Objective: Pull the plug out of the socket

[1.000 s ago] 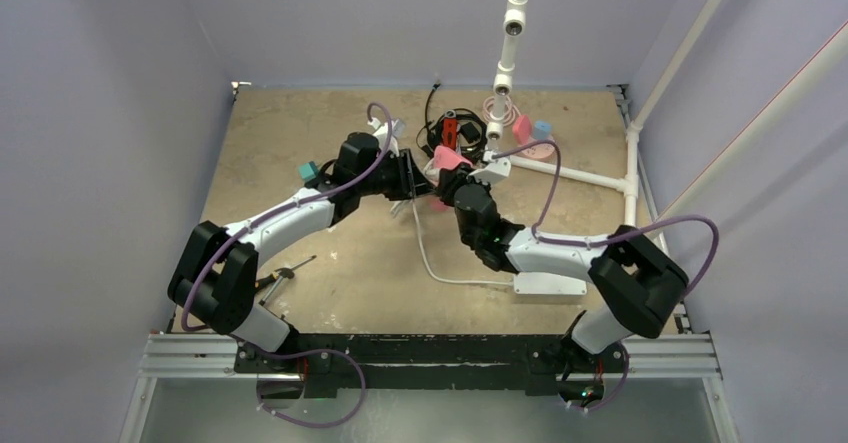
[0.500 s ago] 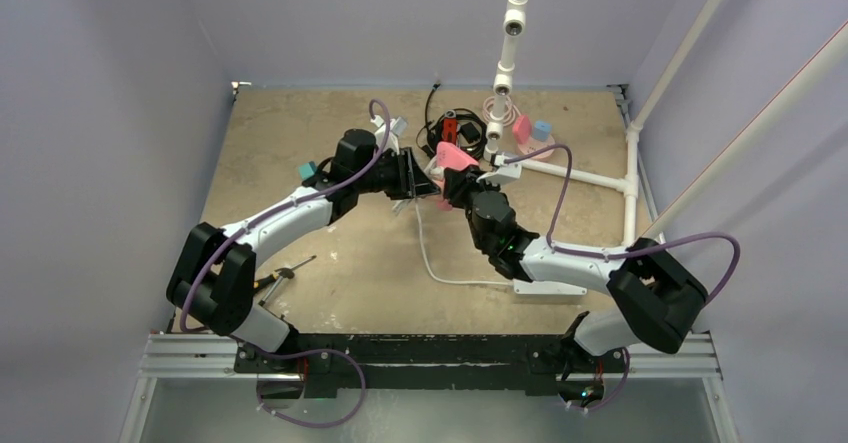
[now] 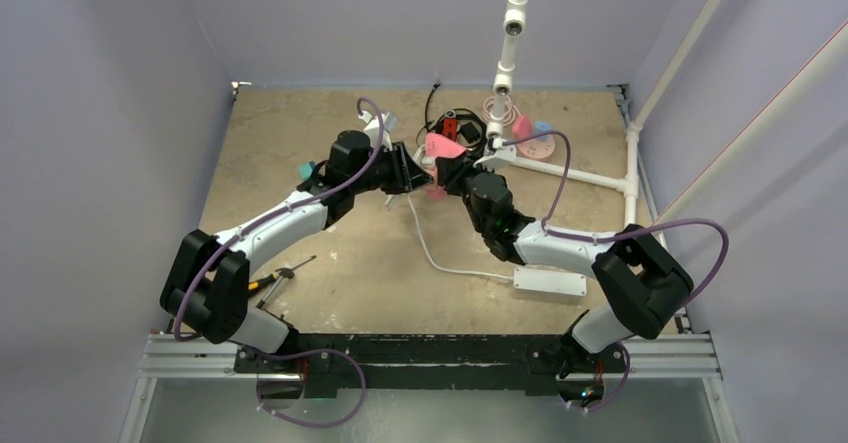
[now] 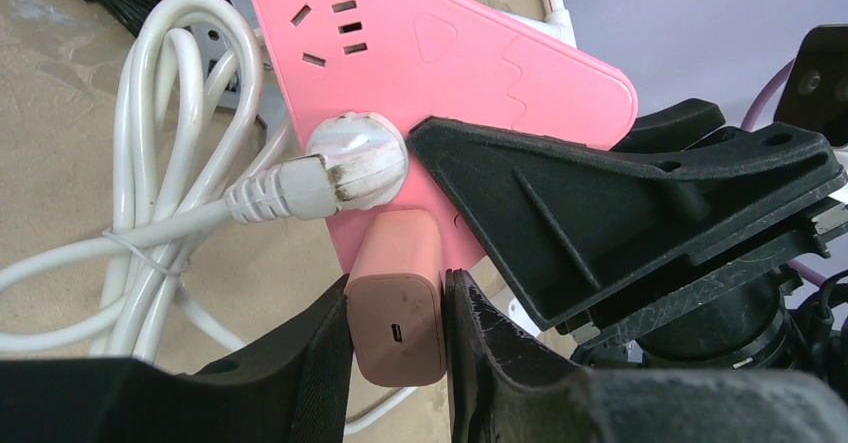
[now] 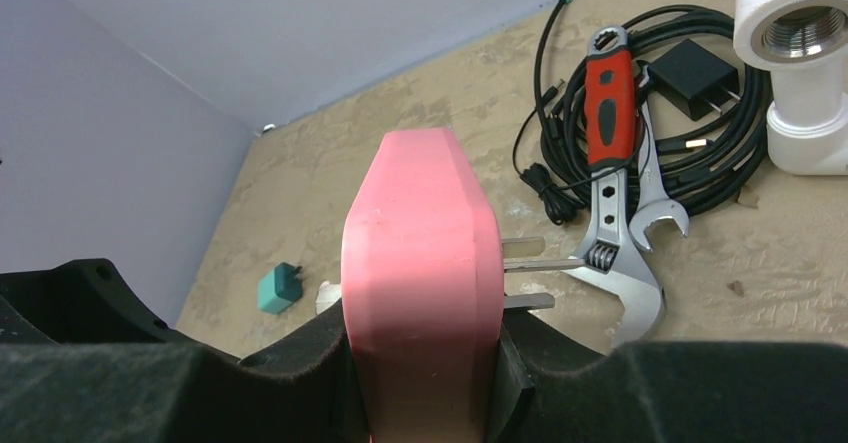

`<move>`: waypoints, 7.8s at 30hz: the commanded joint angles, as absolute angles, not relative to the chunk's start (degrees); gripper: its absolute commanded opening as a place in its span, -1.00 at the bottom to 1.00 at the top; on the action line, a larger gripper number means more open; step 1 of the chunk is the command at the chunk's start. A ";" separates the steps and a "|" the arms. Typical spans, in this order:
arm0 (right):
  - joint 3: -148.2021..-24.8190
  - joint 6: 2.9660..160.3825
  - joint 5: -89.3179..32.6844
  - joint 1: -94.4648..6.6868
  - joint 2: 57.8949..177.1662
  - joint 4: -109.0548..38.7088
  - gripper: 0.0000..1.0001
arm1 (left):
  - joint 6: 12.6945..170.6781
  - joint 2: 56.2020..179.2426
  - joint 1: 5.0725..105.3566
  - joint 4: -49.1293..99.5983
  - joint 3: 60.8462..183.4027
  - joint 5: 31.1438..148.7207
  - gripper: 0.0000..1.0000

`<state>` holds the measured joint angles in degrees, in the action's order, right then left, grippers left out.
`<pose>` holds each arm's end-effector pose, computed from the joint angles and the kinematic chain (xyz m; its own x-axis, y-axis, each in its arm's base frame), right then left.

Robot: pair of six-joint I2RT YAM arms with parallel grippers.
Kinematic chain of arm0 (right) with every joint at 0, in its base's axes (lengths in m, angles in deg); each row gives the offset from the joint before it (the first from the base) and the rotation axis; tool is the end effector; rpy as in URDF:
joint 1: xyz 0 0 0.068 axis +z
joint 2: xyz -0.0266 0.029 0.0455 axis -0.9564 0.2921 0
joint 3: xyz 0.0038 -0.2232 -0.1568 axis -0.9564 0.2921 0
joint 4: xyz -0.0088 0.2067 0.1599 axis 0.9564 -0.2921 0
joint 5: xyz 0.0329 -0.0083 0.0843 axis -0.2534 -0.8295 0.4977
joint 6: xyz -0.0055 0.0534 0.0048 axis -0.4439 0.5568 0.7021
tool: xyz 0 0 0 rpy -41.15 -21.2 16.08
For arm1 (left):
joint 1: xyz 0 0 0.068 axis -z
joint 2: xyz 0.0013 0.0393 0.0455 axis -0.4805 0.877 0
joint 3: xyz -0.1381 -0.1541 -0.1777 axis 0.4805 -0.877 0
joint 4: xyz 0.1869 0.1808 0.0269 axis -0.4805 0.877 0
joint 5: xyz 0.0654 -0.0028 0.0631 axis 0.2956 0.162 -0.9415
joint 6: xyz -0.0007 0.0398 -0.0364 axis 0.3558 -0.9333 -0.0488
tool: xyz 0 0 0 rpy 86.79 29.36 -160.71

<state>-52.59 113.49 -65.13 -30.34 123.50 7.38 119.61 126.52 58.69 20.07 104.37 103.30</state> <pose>0.2515 0.2083 0.2388 -0.1799 0.5755 -0.7978 -0.1560 0.7840 0.6008 0.2834 -0.1786 0.2654 -0.7391 -0.2563 -0.6230 0.3749 0.6118 -0.6965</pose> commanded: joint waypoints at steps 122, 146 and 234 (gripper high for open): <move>-53.25 98.54 -31.46 -34.84 110.70 14.18 -1.00 | 76.73 110.12 57.25 32.09 107.52 95.45 0.79; -53.29 97.49 -18.47 -36.11 113.91 17.82 -1.00 | 73.64 111.50 62.07 41.62 108.76 87.06 0.30; -57.36 92.00 -21.54 -35.00 119.02 11.25 -1.00 | 79.02 114.78 54.18 40.96 109.16 87.11 -1.00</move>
<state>-56.42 94.48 -25.46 -34.41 123.25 7.07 77.34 116.20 58.67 42.12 106.75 94.40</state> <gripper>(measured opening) 0.372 0.191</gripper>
